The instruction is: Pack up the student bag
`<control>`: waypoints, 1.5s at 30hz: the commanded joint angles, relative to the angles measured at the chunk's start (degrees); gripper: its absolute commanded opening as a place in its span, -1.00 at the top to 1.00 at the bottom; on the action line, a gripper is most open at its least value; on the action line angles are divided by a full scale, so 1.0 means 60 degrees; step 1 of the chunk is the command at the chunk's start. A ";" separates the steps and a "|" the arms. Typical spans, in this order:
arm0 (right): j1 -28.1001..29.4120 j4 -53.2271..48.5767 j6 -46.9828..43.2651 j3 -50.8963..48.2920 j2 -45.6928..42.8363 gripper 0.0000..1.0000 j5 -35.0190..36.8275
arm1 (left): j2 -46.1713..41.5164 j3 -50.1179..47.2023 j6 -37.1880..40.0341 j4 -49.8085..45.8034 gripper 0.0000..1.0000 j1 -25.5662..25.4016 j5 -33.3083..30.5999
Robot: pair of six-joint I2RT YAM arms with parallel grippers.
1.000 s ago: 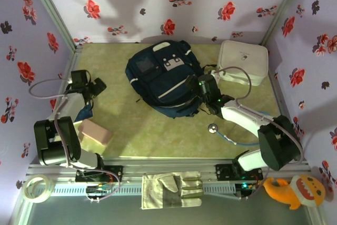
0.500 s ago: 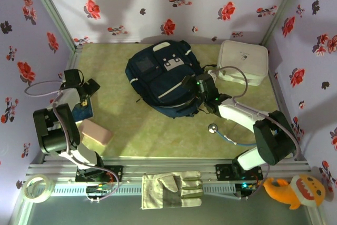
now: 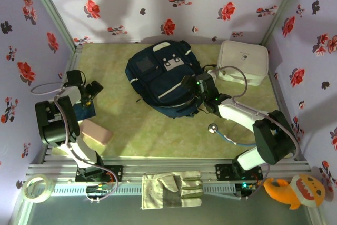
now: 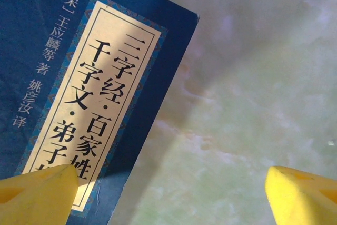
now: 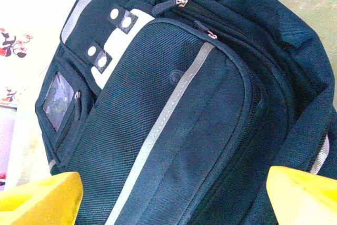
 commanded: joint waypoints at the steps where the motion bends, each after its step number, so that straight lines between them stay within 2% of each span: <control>1: -0.0051 0.0202 0.0085 0.0217 0.0073 -0.82 -0.0068 | 0.0052 -0.0633 -0.1149 0.0747 -0.79 -0.0320 0.1317; 7: -0.0051 0.0200 0.0157 0.0208 0.0106 -0.82 -0.0012 | -0.0343 -0.0873 -0.2355 0.1337 -0.78 -0.1548 0.1353; 12: -0.0044 0.0173 0.0162 0.0251 0.0184 -0.81 -0.0038 | -0.0176 -0.1125 -0.3451 0.2085 -0.71 -0.3107 0.1019; 15: -0.0023 -0.0023 0.0029 0.0397 0.0236 -0.81 -0.0136 | -0.0179 -0.0841 -0.3669 0.2166 -0.70 -0.3846 0.0676; 17: 0.0055 -0.0253 -0.0121 0.0592 0.0313 -0.80 -0.0168 | -0.0326 -0.0475 -0.3446 0.1902 -0.69 -0.4035 0.0536; 20: 0.0328 -0.0537 -0.0420 0.0907 0.0433 -0.80 -0.0130 | -0.0769 0.0088 -0.2744 0.1141 -0.71 -0.4059 0.0330; 23: 0.0797 -0.0759 -0.0872 0.1464 0.0755 -0.78 -0.0098 | -0.1290 0.0467 -0.1789 0.0225 -0.82 -0.3981 -0.0311; 27: 0.1662 -0.1258 -0.1516 0.2609 0.1551 -0.74 -0.0091 | -0.1809 0.0269 -0.0923 -0.0320 -0.92 -0.3414 -0.0675; 34: 0.2814 -0.1853 -0.1909 0.4937 0.3678 -0.40 -0.1045 | -0.2161 -0.0763 -0.0107 -0.0535 -0.89 -0.2159 -0.0677; 45: 0.3436 -0.3548 -0.2505 0.8950 0.7156 -0.02 -0.1931 | -0.1528 -0.1595 0.0355 -0.0147 -0.73 -0.1857 -0.0694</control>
